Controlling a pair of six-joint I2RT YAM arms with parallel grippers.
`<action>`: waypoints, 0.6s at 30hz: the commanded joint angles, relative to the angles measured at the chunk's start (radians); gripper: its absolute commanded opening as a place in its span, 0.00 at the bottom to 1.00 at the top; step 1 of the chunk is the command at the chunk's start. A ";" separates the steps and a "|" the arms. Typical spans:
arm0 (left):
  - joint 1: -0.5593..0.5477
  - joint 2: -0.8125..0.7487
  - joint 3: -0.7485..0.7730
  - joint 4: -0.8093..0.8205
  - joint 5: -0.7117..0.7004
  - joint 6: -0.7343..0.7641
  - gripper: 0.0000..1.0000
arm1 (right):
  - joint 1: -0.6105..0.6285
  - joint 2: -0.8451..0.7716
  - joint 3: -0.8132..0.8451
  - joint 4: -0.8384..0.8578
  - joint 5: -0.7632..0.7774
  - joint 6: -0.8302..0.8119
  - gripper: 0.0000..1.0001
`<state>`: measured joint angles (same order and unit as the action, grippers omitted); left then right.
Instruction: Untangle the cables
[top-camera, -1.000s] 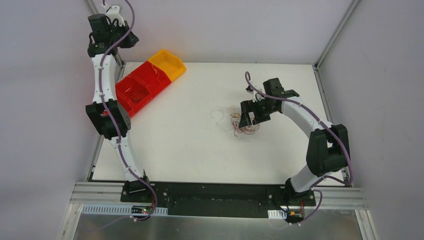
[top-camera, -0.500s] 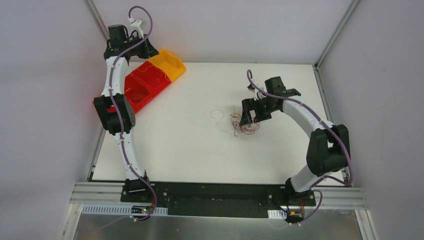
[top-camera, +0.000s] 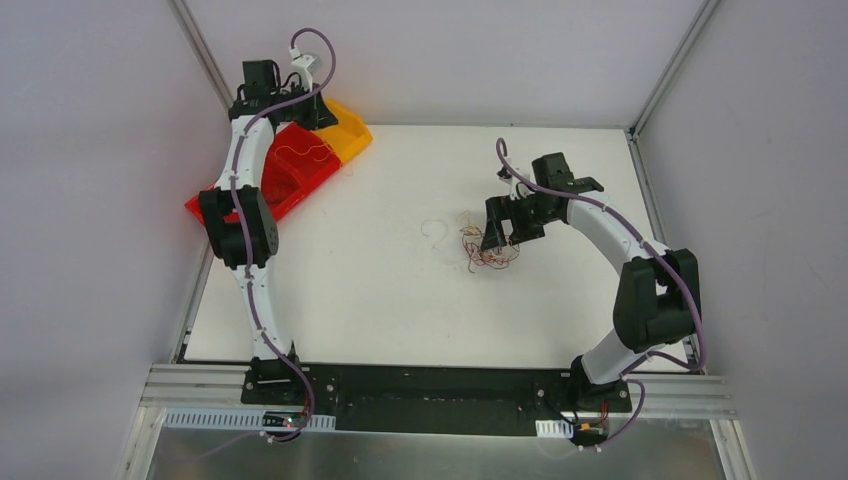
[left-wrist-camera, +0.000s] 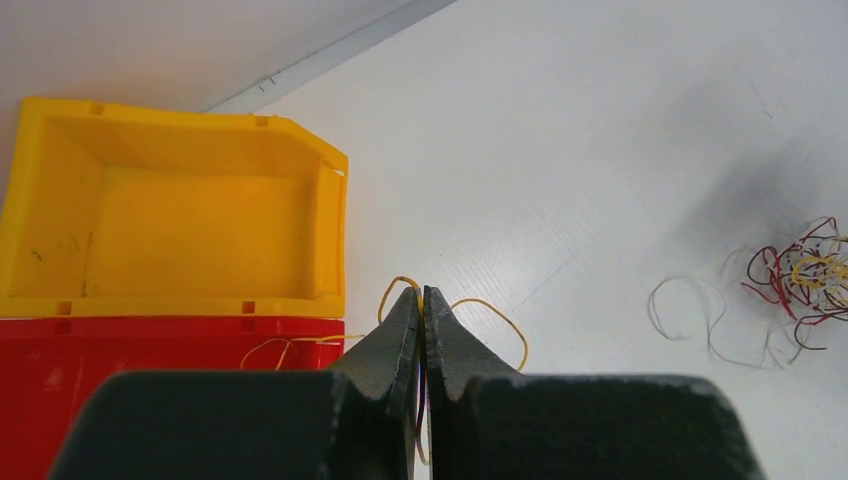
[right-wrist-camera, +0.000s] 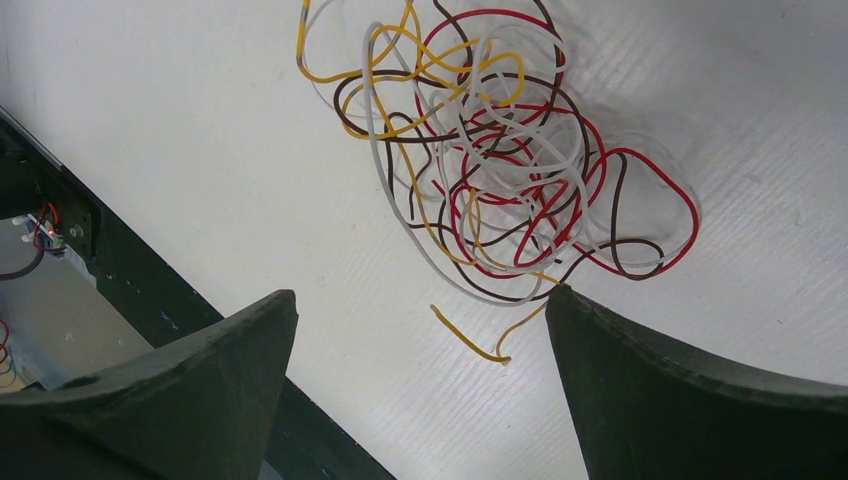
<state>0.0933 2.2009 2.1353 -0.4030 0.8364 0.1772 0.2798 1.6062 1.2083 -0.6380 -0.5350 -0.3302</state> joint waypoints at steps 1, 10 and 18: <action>0.008 -0.098 0.027 -0.016 0.024 0.084 0.00 | -0.005 0.001 0.023 -0.013 -0.003 0.008 0.99; 0.008 -0.131 0.140 -0.014 -0.169 0.269 0.00 | -0.005 0.021 0.037 -0.006 -0.007 0.026 0.99; 0.038 -0.046 0.177 -0.009 -0.102 0.171 0.00 | -0.004 0.037 0.057 -0.008 -0.005 0.030 0.99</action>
<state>0.1135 2.1284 2.2810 -0.4240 0.6998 0.3817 0.2798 1.6451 1.2194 -0.6376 -0.5354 -0.3134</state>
